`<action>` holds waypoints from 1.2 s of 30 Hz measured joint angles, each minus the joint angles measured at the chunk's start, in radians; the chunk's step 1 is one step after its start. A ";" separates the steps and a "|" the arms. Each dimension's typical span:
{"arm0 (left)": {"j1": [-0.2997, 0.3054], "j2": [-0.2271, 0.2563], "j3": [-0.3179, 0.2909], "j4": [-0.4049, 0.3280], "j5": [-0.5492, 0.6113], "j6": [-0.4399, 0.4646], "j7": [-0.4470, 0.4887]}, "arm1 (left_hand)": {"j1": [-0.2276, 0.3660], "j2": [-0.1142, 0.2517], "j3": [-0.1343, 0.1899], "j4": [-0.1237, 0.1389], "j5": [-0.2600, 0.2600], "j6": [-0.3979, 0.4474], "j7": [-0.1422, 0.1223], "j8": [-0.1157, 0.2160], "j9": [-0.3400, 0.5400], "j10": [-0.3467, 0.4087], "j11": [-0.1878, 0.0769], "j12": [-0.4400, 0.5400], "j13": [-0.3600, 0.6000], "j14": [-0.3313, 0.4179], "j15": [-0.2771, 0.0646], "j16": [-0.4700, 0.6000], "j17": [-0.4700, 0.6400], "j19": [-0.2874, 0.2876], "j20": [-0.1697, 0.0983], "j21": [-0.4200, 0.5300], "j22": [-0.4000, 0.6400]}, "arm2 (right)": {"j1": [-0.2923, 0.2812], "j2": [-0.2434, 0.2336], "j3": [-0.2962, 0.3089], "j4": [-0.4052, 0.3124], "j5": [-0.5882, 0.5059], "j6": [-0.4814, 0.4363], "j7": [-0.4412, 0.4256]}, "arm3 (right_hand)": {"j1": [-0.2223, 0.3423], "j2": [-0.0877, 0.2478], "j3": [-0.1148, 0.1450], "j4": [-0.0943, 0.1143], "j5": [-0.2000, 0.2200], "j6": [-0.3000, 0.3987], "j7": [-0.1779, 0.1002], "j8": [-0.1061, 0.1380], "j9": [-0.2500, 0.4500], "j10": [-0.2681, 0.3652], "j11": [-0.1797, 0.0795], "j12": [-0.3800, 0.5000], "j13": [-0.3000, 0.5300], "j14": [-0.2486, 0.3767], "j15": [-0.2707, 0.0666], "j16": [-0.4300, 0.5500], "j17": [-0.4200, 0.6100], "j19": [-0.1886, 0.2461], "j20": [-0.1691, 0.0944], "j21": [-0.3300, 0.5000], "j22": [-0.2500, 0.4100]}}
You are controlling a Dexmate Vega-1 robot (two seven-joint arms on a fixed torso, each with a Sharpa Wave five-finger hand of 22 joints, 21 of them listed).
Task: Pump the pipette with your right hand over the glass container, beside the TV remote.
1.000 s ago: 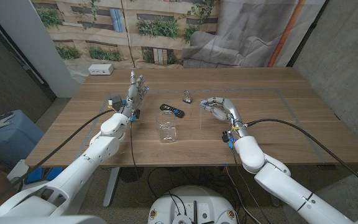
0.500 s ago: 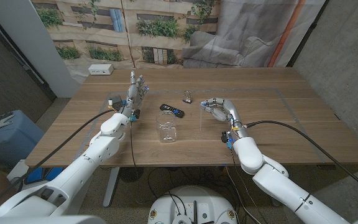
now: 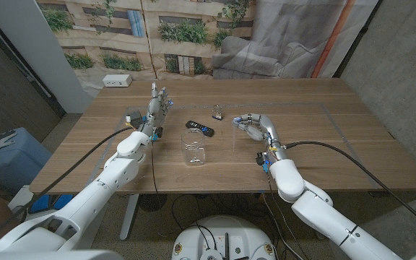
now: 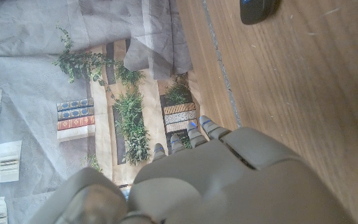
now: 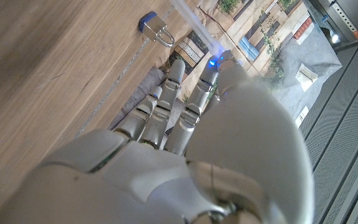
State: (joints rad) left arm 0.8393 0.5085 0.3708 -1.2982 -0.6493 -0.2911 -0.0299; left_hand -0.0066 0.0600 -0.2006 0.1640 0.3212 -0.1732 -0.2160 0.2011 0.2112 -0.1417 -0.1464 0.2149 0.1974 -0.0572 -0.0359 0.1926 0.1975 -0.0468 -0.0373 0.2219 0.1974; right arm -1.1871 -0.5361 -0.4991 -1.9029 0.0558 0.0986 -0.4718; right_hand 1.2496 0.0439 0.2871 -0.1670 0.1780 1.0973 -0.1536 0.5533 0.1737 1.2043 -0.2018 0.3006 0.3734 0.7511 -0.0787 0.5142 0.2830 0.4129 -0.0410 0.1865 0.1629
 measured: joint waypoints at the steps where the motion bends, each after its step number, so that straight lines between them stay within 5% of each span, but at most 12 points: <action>1: 0.000 0.000 0.000 0.000 0.000 0.000 0.000 | 0.000 0.000 0.000 0.000 0.000 0.000 0.000 0.000 0.000 0.000 0.000 0.000 0.000 0.000 0.000 0.000 0.000 0.000 0.000 0.000 0.000 | 0.000 0.000 0.000 0.000 0.000 0.000 0.000 | 0.000 0.000 0.000 0.000 0.000 0.000 0.000 0.000 0.000 0.000 0.000 0.000 0.003 0.000 0.000 -0.001 -0.002 0.000 0.000 0.000 0.000; 16: 0.000 0.000 0.000 0.000 0.000 0.000 0.000 | 0.000 0.000 0.000 0.000 0.000 0.000 0.000 0.000 0.000 0.000 0.000 0.000 0.000 0.000 0.000 0.000 0.000 0.000 0.000 0.000 0.000 | 0.005 0.001 0.005 0.000 0.019 0.001 0.014 | -0.041 -0.014 -0.017 0.017 0.000 0.006 -0.050 -0.047 0.004 0.001 -0.017 -0.035 -0.027 -0.048 0.011 -0.029 -0.003 0.004 -0.004 0.000 0.000; 36: 0.000 0.000 0.000 0.000 0.000 0.000 0.000 | 0.000 0.000 0.000 0.000 0.000 0.000 0.000 0.000 0.000 0.000 0.000 0.000 0.000 0.000 0.000 0.000 0.000 0.000 0.000 0.000 0.000 | 0.016 -0.026 0.008 -0.016 0.036 -0.012 0.050 | -0.101 -0.024 -0.033 0.034 0.000 -0.055 -0.035 -0.080 0.013 -0.047 -0.011 -0.069 -0.044 -0.103 0.016 -0.054 -0.002 0.004 -0.003 0.000 0.000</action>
State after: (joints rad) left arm 0.8393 0.5087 0.3708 -1.2982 -0.6493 -0.2911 -0.0298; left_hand -0.0066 0.0600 -0.2006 0.1640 0.3213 -0.1732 -0.2160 0.2011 0.2112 -0.1417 -0.1464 0.2149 0.1974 -0.0573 -0.0359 0.1926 0.1974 -0.0468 -0.0373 0.2219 0.1974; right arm -1.1713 -0.5617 -0.4906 -1.9190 0.0923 0.0868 -0.4214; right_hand 1.1487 0.0199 0.2538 -0.1335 0.1781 1.0428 -0.1891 0.4731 0.1866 1.1572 -0.2127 0.2313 0.3292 0.6484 -0.0626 0.4604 0.2811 0.4166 -0.0445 0.1866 0.1631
